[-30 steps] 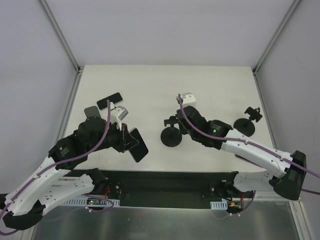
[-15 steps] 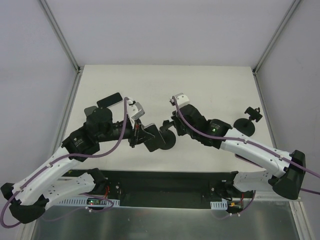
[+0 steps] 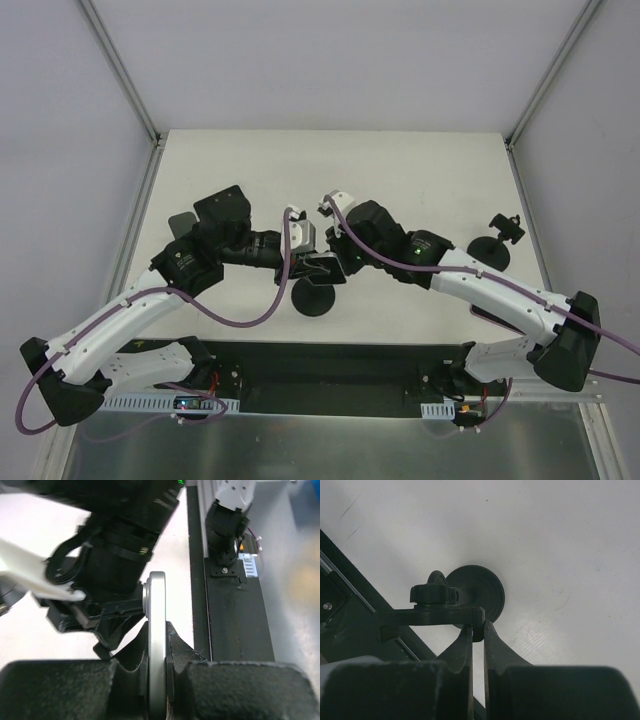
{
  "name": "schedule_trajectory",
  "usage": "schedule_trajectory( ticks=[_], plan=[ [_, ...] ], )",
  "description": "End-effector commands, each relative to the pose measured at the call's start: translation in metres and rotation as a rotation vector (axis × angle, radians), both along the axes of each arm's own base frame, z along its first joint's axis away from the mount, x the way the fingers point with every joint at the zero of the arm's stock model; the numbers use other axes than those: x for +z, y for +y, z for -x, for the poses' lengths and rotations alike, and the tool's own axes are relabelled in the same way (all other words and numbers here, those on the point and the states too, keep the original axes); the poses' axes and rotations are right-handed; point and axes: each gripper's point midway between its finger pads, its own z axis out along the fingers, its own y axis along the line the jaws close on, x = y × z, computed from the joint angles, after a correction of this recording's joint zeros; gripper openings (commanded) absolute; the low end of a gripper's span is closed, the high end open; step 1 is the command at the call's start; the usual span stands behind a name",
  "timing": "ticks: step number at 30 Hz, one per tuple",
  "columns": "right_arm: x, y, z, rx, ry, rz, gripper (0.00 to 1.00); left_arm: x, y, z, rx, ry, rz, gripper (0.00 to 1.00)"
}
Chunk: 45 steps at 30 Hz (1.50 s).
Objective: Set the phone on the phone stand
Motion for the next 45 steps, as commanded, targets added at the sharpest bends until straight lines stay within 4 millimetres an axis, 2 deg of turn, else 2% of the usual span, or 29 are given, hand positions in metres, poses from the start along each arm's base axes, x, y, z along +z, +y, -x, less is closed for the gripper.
schedule_trajectory(
  ticks=[1, 8, 16, 28, 39, 42, 45],
  plan=[
    [0.035, 0.041, 0.013, 0.131, 0.019, -0.181, 0.01, 0.02, -0.01, 0.019, -0.217, -0.227, 0.125, 0.0],
    [0.035, 0.042, 0.011, 0.153, 0.064, -0.236, 0.01, 0.001, -0.009, 0.034, -0.317, -0.227, 0.133, 0.0],
    [0.033, 0.034, 0.015, 0.183, 0.067, -0.217, 0.01, -0.012, -0.006, 0.015, -0.262, -0.222, 0.104, 0.0],
    [0.033, 0.026, 0.033, 0.3, 0.063, -0.193, 0.01, -0.023, -0.004, 0.007, -0.265, -0.144, 0.089, 0.0],
    [0.042, 0.012, 0.024, 0.237, 0.019, -0.184, 0.01, -0.041, 0.004, -0.014, -0.123, -0.156, 0.01, 0.0],
    [0.046, 0.002, 0.011, 0.145, -0.031, -0.179, 0.01, -0.04, 0.007, -0.025, -0.055, -0.15, -0.014, 0.0],
    [0.053, -0.008, 0.002, 0.047, -0.066, -0.193, 0.01, -0.037, 0.012, -0.047, 0.085, -0.162, -0.043, 0.0]
  ],
)
